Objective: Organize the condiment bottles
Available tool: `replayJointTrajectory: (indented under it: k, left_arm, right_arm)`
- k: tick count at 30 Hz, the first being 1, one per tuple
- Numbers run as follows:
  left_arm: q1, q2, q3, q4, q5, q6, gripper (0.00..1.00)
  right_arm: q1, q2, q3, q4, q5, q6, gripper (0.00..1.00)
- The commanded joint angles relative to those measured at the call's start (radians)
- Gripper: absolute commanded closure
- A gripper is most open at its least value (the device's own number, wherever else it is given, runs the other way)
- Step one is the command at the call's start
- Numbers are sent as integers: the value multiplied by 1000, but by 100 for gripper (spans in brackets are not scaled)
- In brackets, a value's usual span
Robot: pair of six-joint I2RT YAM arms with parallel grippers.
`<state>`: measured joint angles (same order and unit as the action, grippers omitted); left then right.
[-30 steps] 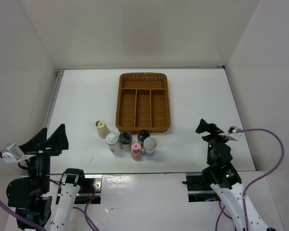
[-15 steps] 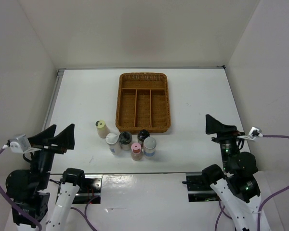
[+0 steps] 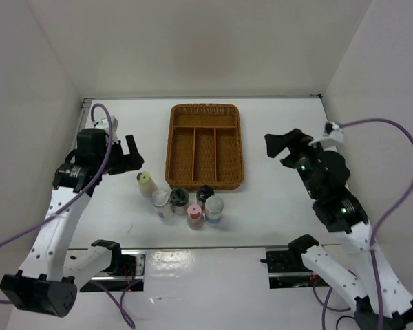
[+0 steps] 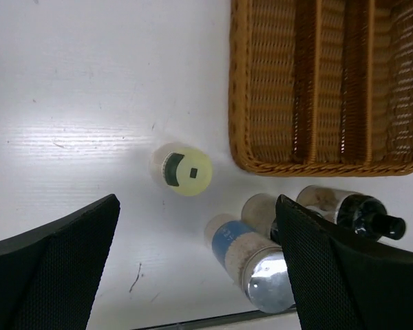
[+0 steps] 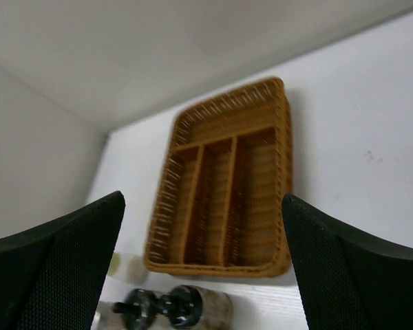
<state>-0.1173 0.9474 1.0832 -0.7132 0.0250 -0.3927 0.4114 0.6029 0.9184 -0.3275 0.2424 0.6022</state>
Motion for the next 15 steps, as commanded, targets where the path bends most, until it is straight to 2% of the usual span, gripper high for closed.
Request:
replayJointTrajectory:
  k: [1, 6, 10, 15]
  left_arm:
    - [-2, 74, 20, -23, 6, 43, 0]
    - [-48, 218, 11, -8, -62, 32, 0]
    - [-77, 309, 11, 3, -83, 23, 0]
    - [-114, 384, 11, 3, -145, 3, 0]
  right_arm:
    - [-5, 115, 62, -97, 4, -100, 2]
    - [-5, 231, 123, -110, 5, -148, 2]
    - [-5, 385, 180, -98, -43, -159, 2]
    - [6, 442, 221, -64, -25, -192, 2]
